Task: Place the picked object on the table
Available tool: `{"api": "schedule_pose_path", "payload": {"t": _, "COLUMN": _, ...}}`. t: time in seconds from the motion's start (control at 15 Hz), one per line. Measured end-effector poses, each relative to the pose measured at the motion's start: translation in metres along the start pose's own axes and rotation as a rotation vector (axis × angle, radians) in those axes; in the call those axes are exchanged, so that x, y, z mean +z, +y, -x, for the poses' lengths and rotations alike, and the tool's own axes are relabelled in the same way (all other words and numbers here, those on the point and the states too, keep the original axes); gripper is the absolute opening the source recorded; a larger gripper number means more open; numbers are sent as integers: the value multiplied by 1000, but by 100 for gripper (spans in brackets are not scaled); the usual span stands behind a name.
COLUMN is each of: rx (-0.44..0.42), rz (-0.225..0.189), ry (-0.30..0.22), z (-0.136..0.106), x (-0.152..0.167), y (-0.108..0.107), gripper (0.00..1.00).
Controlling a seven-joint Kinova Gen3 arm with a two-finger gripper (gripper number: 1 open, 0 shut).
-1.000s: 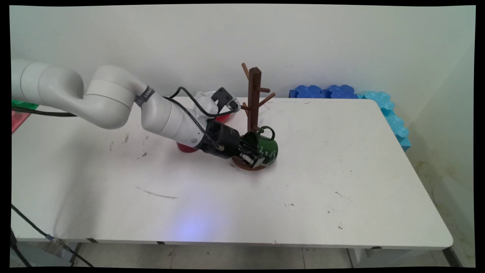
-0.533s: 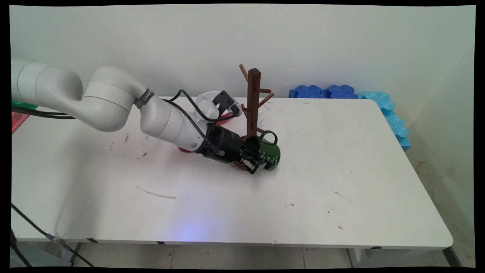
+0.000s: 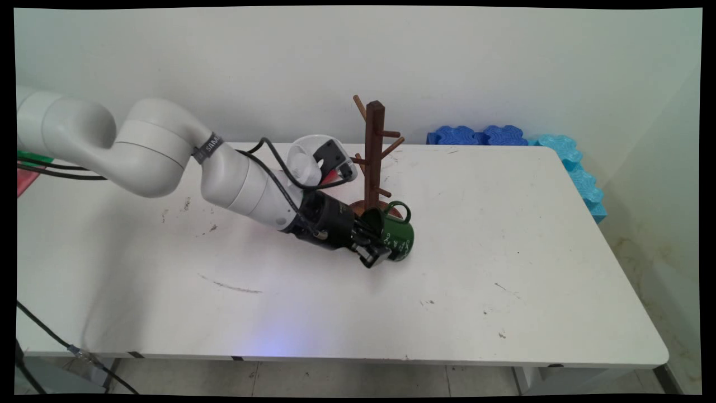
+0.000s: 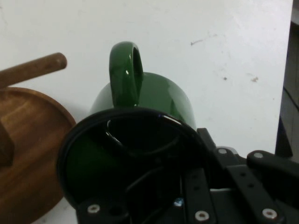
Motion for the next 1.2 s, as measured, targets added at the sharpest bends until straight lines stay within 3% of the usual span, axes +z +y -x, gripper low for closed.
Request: {"api": "schedule_pose_path", "payload": {"t": 1.2, "rx": 205, "rz": -35, "ry": -143, "z": 11, "x": -57, "y": -4, "gripper": 0}}
